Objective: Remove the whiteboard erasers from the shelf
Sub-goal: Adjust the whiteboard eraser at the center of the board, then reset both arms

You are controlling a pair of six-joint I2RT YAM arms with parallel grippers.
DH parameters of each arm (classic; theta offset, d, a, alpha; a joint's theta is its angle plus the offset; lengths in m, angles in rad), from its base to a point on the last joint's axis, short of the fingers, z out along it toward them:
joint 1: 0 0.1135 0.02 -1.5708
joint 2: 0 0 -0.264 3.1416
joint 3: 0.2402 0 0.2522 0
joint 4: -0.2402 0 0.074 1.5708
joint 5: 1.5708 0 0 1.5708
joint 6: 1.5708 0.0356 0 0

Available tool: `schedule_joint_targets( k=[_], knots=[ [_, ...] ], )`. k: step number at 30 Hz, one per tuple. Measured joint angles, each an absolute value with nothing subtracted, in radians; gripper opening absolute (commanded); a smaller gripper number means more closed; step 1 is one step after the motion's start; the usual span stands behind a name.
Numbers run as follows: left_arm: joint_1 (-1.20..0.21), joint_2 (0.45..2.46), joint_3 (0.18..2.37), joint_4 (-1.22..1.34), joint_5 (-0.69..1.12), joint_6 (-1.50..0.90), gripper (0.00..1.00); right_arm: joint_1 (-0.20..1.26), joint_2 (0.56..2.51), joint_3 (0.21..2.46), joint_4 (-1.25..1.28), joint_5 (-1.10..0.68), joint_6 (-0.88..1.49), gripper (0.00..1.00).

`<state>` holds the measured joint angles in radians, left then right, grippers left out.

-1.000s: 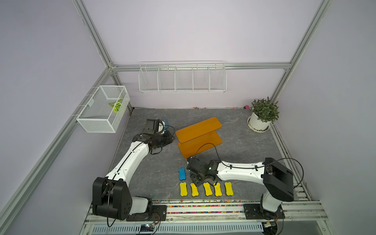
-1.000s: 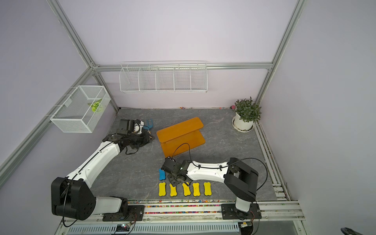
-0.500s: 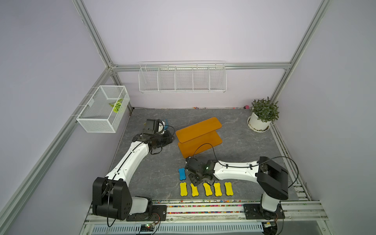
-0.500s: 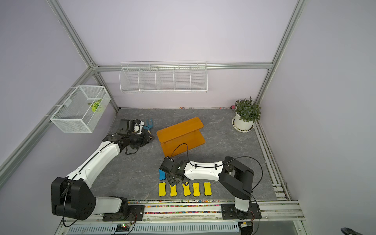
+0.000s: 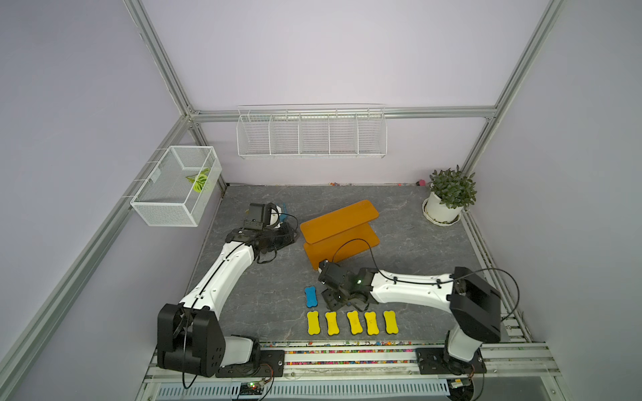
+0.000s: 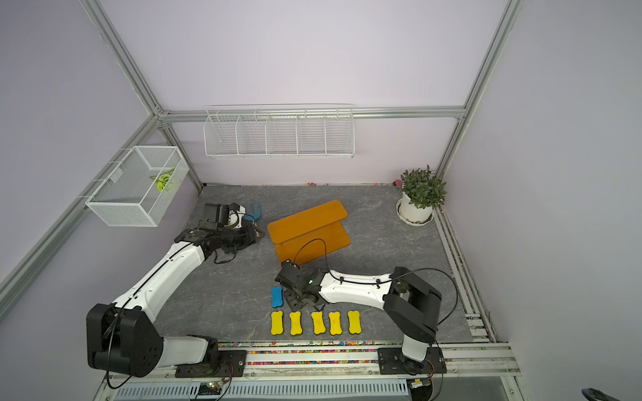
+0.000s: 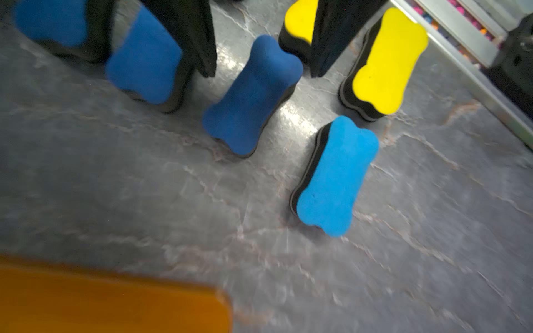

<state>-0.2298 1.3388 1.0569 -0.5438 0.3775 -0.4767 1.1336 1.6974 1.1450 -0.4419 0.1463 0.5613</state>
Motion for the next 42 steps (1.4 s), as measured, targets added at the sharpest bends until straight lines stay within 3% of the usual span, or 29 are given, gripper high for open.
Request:
schedule_joint_targets(
  k=[1,2,3,6,10,13,17,21,33,37,42],
  knots=[
    [-0.230,1.323,1.056,-0.533,0.365,-0.472,0.68,1.127,1.642,1.129,-0.410,0.175,0.557,0.68],
    [-0.230,1.308,1.056,-0.519,0.353,-0.463,0.96,1.119,1.588,1.108,-0.378,0.204,0.552,0.72],
    [-0.231,1.289,1.055,-0.502,0.338,-0.463,1.00,1.104,1.514,1.070,-0.331,0.241,0.538,0.80],
    [-0.242,1.217,1.015,-0.401,0.225,-0.497,1.00,1.018,1.314,0.936,-0.212,0.361,0.474,0.98],
    [-0.258,1.122,0.820,-0.174,0.007,-0.420,1.00,0.865,1.147,0.708,-0.028,0.536,0.221,0.98],
    [-0.255,1.129,0.619,0.048,-0.136,-0.274,1.00,0.754,1.146,0.544,0.147,0.597,0.049,0.98],
    [-0.188,1.236,0.455,0.220,-0.173,-0.127,1.00,0.594,1.226,0.472,0.275,0.662,-0.052,0.98],
    [-0.150,1.340,0.443,0.390,-0.168,-0.056,1.00,0.564,1.279,0.445,0.484,0.684,-0.150,0.98],
    [-0.001,1.486,0.398,0.781,-0.038,0.004,1.00,0.269,1.505,0.253,1.013,0.507,-0.154,0.99],
    [0.020,1.505,0.374,0.818,-0.007,-0.015,1.00,0.152,1.547,0.272,1.050,0.397,-0.093,0.99],
    [0.020,1.505,0.375,0.847,0.010,-0.026,1.00,0.041,1.549,0.403,0.892,0.215,-0.017,0.99]
  ],
)
